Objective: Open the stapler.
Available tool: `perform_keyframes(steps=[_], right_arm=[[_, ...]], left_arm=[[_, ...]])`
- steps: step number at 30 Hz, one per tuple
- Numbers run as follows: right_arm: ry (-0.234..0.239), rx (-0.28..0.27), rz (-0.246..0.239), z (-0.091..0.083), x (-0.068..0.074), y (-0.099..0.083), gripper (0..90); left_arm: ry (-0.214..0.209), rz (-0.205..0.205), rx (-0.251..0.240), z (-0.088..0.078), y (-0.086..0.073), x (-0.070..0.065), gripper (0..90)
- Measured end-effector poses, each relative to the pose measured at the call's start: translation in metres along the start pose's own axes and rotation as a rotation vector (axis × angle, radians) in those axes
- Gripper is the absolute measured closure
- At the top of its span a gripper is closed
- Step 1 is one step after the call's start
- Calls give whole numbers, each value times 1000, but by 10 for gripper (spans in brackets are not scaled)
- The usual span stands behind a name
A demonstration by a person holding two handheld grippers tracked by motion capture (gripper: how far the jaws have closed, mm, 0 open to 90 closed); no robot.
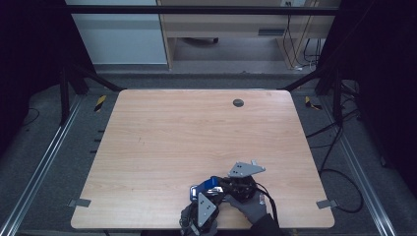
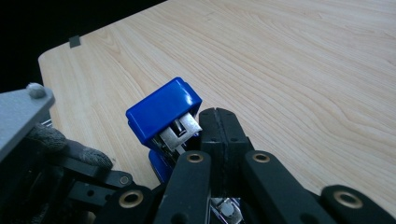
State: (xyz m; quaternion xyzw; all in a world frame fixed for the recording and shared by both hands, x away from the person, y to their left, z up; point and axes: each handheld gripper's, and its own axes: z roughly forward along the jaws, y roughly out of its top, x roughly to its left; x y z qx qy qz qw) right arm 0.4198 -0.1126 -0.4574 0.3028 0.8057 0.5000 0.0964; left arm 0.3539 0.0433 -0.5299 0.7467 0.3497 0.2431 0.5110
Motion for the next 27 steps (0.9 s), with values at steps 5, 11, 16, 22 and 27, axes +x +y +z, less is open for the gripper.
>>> perform_keyframes(steps=[5,11,16,22,27], right_arm=[[-10,16,9,0,-3,-3,900],[-22,36,12,-4,-5,-6,900],[-17,57,17,-9,-8,-15,900],[-12,45,10,-13,-8,-17,900],[-1,20,-3,-21,-7,-20,900]], left_arm=[[-2,-7,7,0,1,1,900],[3,-4,7,0,1,1,900],[2,-2,7,0,1,1,900],[2,-3,7,0,1,1,900],[2,-2,8,-1,1,1,900]])
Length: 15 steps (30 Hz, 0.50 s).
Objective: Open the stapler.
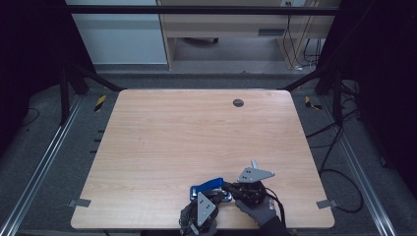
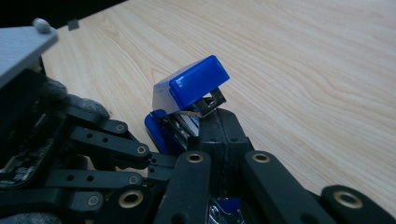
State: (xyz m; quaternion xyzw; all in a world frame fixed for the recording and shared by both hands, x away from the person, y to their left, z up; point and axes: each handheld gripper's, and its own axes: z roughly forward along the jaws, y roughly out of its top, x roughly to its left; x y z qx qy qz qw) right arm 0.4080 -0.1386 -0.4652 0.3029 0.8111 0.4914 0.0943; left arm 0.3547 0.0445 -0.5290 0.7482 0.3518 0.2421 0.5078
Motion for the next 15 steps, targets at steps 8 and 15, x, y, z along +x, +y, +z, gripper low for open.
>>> perform_keyframes(steps=[8,15], right_arm=[[40,-53,-21,-2,2,3,900],[54,-59,-25,-1,4,6,900]], left_arm=[[0,0,-1,0,0,0,900],[1,3,-2,0,0,-1,900]])
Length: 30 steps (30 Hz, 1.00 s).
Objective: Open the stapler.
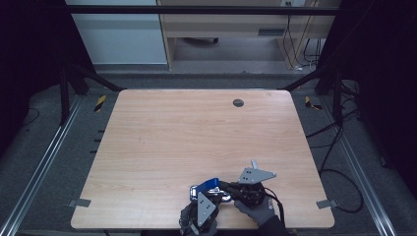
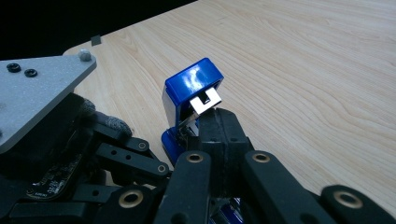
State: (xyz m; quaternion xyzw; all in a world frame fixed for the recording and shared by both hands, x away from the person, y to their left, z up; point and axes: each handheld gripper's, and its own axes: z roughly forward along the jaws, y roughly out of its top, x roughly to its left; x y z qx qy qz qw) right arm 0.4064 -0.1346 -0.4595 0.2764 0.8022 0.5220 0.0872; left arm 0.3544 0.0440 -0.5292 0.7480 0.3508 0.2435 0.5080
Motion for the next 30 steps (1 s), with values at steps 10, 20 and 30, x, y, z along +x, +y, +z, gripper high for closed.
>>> perform_keyframes(steps=[10,20,30], right_arm=[[-16,56,-3,4,0,-6,900],[-24,48,-10,5,1,-5,900],[13,15,-17,5,3,-2,900]], left_arm=[[1,-5,1,0,0,0,900],[-1,-3,0,0,0,0,900],[-2,-3,1,0,0,0,900]])
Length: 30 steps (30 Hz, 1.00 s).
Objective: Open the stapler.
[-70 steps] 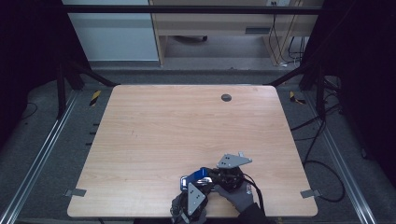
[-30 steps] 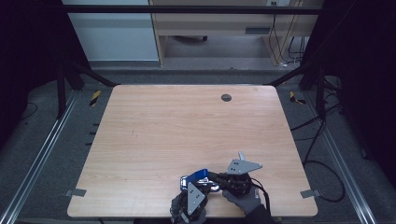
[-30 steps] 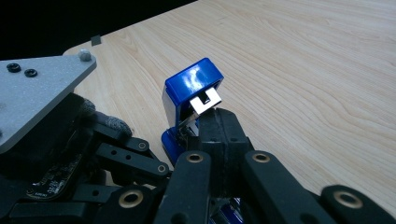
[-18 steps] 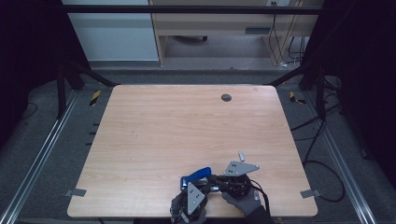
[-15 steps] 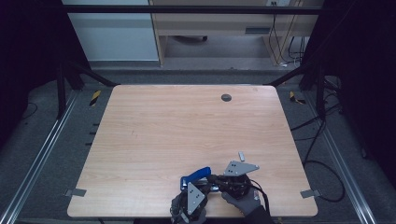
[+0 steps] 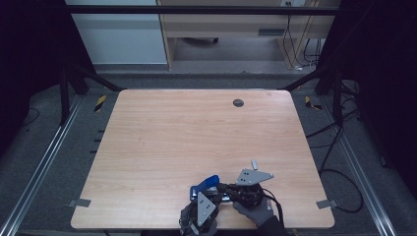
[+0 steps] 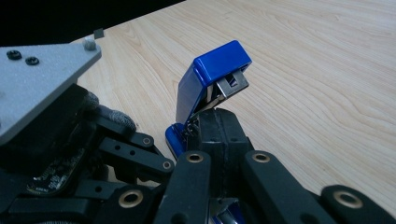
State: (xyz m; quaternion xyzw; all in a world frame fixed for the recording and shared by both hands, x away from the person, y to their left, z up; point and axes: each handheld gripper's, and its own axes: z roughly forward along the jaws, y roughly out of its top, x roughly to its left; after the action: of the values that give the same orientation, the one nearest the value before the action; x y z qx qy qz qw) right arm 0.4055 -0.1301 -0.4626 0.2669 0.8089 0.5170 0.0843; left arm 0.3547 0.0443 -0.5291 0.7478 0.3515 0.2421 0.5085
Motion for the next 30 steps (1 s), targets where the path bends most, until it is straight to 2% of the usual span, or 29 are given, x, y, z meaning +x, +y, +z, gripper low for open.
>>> perform_keyframes(steps=[30], right_arm=[[56,-19,-15,15,7,18,900]], left_arm=[[3,10,-2,1,0,-2,900]])
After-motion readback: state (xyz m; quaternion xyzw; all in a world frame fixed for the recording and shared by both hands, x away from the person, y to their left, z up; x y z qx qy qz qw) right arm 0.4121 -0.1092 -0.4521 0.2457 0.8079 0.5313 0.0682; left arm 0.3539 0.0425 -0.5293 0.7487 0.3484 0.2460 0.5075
